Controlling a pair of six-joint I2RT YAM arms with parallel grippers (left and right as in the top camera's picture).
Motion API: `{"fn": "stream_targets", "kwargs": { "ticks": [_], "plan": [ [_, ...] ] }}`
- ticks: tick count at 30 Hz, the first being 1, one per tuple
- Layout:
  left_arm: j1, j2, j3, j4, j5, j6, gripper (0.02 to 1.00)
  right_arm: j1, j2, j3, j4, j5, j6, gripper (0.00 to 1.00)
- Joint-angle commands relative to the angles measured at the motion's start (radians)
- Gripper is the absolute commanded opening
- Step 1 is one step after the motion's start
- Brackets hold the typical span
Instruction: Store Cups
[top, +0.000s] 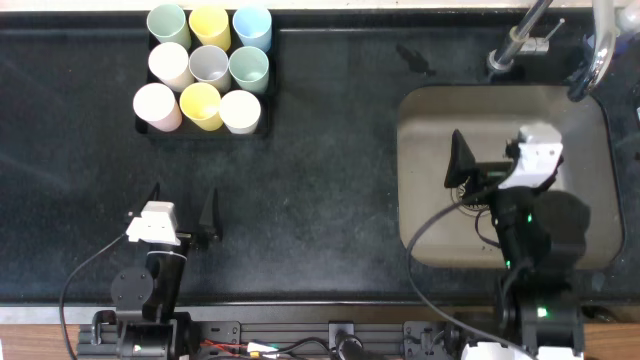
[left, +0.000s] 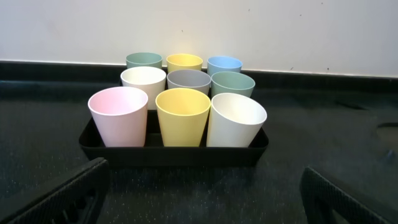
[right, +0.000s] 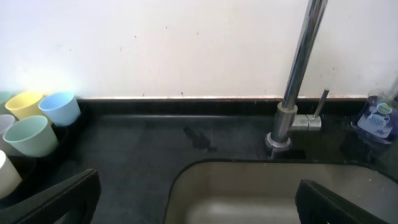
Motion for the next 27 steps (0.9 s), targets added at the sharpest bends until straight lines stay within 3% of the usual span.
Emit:
{"fn": "stream_targets", "kwargs": {
  "ticks": [1,6,17,27],
  "plan": [
    [-0.007,-0.008,-0.001,-0.003,0.003,-0.003,1.0,0.026,-0.066,-0.067,0.022,-0.004,0.037,0.993],
    [-0.007,-0.008,-0.001,-0.003,0.003,-0.003,0.998,0.063,-0.142,-0.163,0.072,0.021,0.07,0.998],
    [-0.007,-0.008,-0.001,-0.003,0.003,-0.003,0.998,0.123,-0.36,-0.41,0.252,0.164,0.071,0.998],
    [-0.007,-0.008,-0.001,-0.003,0.003,-0.003,0.998,0.123,-0.547,-0.581,0.352,0.131,0.063,0.996]
  ]
}}
